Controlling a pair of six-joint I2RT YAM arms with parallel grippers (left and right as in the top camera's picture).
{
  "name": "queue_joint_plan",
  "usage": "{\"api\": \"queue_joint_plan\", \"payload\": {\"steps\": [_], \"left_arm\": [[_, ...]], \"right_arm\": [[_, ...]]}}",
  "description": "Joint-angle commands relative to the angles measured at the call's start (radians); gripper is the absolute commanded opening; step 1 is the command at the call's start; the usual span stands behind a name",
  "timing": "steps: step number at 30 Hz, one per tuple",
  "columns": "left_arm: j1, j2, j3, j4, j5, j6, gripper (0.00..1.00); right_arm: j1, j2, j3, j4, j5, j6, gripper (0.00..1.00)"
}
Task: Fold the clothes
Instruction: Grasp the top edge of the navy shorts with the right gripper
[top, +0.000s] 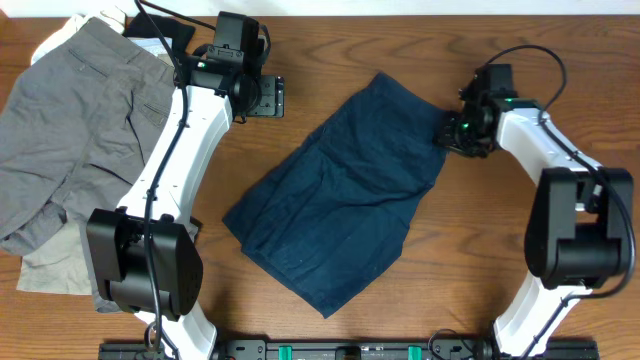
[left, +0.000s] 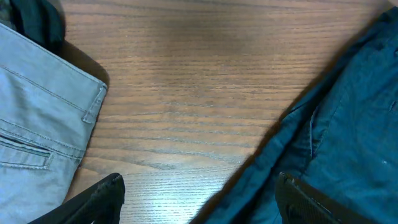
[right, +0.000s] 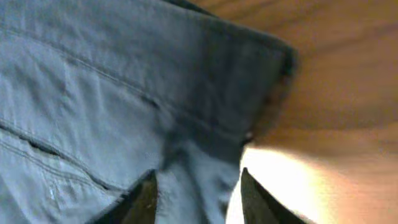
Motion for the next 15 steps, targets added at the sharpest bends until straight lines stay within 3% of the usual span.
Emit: {"api": "queue_joint_plan", "payload": {"steps": [1, 15], "left_arm": [[0.003, 0.014, -0.008, 0.001, -0.012, 0.006, 0.79], [0.003, 0.014, -0.008, -0.006, -0.012, 0.006, 0.79]], "right_arm": [[-0.027, -0.039, 0.0, -0.031, 0.026, -0.051, 0.46], [0.024, 0.008, -0.045, 0.031, 0.048, -0.056, 0.47]]}}
